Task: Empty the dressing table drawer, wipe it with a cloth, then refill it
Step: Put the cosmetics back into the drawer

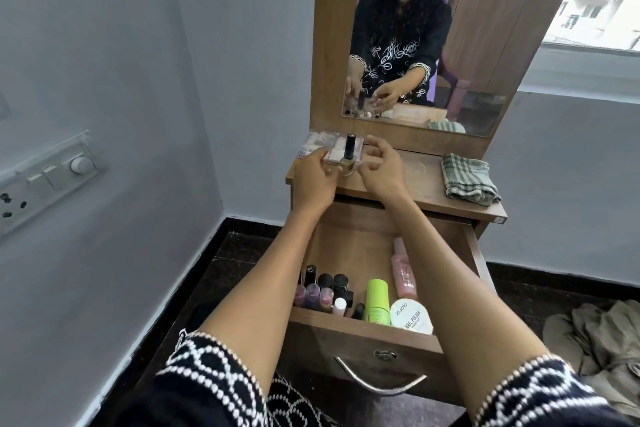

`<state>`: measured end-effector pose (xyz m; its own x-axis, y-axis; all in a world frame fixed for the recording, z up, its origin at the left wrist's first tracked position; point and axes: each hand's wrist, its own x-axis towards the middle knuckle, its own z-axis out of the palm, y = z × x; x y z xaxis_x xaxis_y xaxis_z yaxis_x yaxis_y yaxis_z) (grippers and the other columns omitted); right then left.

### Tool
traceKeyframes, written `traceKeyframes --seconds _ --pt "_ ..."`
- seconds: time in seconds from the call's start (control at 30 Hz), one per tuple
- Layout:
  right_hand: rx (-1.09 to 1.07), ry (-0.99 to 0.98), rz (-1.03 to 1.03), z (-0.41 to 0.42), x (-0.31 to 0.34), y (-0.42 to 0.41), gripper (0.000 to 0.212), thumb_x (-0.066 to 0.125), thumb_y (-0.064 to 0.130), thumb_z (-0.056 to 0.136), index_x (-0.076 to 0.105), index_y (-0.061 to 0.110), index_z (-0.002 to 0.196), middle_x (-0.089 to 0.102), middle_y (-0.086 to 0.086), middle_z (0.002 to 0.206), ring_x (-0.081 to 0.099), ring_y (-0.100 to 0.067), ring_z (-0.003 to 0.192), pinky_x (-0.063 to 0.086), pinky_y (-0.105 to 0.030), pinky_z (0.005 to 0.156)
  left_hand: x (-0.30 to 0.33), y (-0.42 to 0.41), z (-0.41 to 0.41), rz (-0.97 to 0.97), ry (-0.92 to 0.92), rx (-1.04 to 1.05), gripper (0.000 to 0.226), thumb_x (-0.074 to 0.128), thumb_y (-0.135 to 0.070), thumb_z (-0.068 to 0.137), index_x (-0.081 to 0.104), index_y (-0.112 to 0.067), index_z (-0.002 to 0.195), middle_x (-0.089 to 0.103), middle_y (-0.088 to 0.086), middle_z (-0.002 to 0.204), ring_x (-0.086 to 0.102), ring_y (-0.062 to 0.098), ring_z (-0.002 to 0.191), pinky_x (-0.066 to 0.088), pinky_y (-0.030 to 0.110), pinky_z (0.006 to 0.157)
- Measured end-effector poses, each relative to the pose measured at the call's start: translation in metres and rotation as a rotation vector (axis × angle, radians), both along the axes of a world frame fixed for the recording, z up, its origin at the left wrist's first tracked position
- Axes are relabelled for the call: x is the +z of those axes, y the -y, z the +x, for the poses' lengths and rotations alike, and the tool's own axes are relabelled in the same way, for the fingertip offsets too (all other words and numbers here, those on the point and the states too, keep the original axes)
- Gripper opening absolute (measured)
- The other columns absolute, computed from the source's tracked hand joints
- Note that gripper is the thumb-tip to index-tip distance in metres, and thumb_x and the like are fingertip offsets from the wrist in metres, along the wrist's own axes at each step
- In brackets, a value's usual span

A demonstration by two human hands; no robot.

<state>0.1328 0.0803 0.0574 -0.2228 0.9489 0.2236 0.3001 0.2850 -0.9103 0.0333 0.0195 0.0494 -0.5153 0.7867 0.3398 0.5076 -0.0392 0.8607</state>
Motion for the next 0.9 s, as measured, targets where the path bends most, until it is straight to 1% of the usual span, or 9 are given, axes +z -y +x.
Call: traceKeyframes --seconds 0.13,0.2,0.33,0.43,0.57,0.63,0.7,0.8,0.9 --pt "0.0 0.143 0.068 -0.01 -0.007 -0.02 0.044 0.053 -0.002 0.09 0.052 0.014 0.131 0.056 -0.005 0.126 0.056 -0.013 0.101 0.049 -0.026 0.091 -0.001 -0.02 -0.001 -0.079 -0.061 -0.035 0.041 0.063 -0.014 0.087 0.056 -0.003 0.126 0.061 0.014 0.124 0.058 0.025 0.112 0.044 0.026 0.09" --pt "0.011 0.175 0.092 -0.013 -0.011 -0.023 0.037 0.054 0.002 0.091 0.056 0.013 0.126 0.059 -0.006 0.122 0.059 -0.02 0.107 0.048 -0.033 0.096 -0.005 -0.027 -0.002 -0.103 -0.089 -0.044 0.036 0.062 -0.014 0.087 0.059 -0.004 0.122 0.064 0.013 0.119 0.061 0.025 0.108 0.045 0.028 0.09" --pt "0.016 0.179 0.158 -0.014 -0.01 -0.024 0.025 0.059 0.007 0.089 0.062 0.012 0.113 0.064 -0.004 0.109 0.057 -0.014 0.098 0.045 -0.026 0.087 -0.009 -0.031 0.001 -0.055 -0.105 -0.016 0.022 0.058 -0.014 0.089 0.068 -0.007 0.107 0.07 0.011 0.104 0.065 0.024 0.095 0.05 0.03 0.081" --pt "0.011 0.187 0.186 -0.012 -0.007 -0.021 0.023 0.06 0.007 0.088 0.062 0.012 0.11 0.063 -0.002 0.101 0.056 -0.013 0.094 0.039 -0.021 0.079 -0.008 -0.029 0.002 -0.036 -0.115 -0.02 0.021 0.057 -0.017 0.091 0.068 -0.008 0.106 0.071 0.009 0.102 0.064 0.022 0.093 0.049 0.028 0.078" --pt "0.009 0.11 0.229 -0.002 -0.005 -0.007 0.021 0.061 0.007 0.086 0.059 0.024 0.099 0.06 0.003 0.096 0.061 -0.019 0.091 0.051 -0.035 0.085 -0.003 -0.015 0.006 -0.01 -0.113 -0.083 0.023 0.057 -0.024 0.091 0.067 -0.009 0.107 0.07 0.007 0.102 0.065 0.02 0.093 0.053 0.038 0.083" --pt "0.026 0.067 0.237 0.008 -0.003 0.007 0.02 0.059 0.007 0.088 0.059 0.023 0.099 0.061 0.0 0.1 0.06 -0.011 0.083 0.052 -0.022 0.077 -0.001 -0.002 0.012 0.026 -0.113 -0.103 0.02 0.06 -0.023 0.09 0.067 -0.01 0.103 0.07 0.005 0.098 0.066 0.017 0.09 0.055 0.034 0.081" --pt "0.069 0.034 0.223 0.019 -0.005 0.025 0.019 0.056 0.003 0.091 0.061 0.012 0.107 0.063 -0.004 0.104 0.057 -0.003 0.078 0.046 -0.006 0.063 -0.001 0.016 0.019 0.06 -0.115 -0.133 0.016 0.062 -0.021 0.088 0.069 -0.012 0.099 0.071 0.003 0.095 0.067 0.015 0.087 0.056 0.032 0.078" --pt "0.125 -0.001 0.215 0.035 -0.015 0.044 0.025 0.054 -0.003 0.09 0.061 0.006 0.113 0.067 -0.009 0.1 0.061 -0.007 0.074 0.047 -0.006 0.065 -0.008 0.036 0.024 0.002 -0.149 -0.175 0.013 0.069 -0.021 0.08 0.071 -0.019 0.093 0.072 -0.001 0.091 0.067 0.014 0.085 0.056 0.037 0.077" --pt "0.164 0.053 0.124 0.053 -0.028 0.062 0.026 0.055 -0.002 0.091 0.061 0.007 0.114 0.066 -0.003 0.098 0.061 0.006 0.067 0.046 -0.004 0.062 -0.015 0.057 0.031 -0.102 -0.131 -0.225 0.019 0.076 -0.024 0.071 0.072 -0.024 0.09 0.072 -0.006 0.083 0.068 0.009 0.079 0.056 0.036 0.078"
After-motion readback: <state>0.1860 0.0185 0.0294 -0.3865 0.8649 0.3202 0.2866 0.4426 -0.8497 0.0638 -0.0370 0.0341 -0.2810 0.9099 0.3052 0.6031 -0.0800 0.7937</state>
